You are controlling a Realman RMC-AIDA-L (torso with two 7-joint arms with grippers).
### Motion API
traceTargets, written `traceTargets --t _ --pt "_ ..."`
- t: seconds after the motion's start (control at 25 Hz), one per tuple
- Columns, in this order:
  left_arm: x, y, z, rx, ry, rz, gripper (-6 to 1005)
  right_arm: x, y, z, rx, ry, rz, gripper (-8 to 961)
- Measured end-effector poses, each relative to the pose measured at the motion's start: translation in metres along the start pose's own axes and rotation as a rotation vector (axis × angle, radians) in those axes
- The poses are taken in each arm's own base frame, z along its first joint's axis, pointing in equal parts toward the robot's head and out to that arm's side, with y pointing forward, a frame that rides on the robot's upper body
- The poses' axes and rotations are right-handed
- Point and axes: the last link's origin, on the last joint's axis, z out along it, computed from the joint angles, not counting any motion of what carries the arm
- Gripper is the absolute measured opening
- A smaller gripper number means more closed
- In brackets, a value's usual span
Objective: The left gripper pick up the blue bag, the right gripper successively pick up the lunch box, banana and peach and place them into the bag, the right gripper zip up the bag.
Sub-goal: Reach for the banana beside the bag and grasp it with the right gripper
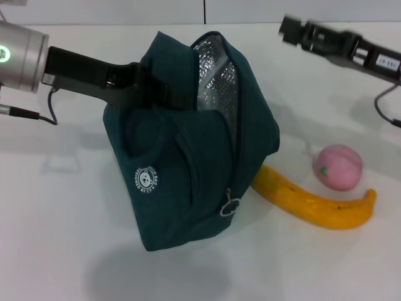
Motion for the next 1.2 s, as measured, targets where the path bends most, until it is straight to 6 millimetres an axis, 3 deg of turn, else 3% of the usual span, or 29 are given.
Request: traceTargets --t 0.48,0.88,1.2 --pt "-0.002 -0.003 -0.004 -0.004 0.022 -0.002 32 0.002 0.005 -0.01 0.159 0.548 -0.355 686" --pt "-0.004 -0.004 -0.003 -0.005 0.023 -0.002 32 0.012 0.018 0.014 0.226 0.896 -0.52 680" --pt "-0.004 -0.004 -0.003 -0.007 0.023 0.004 32 0.017 0.017 0.03 0.275 1.019 -0.584 678"
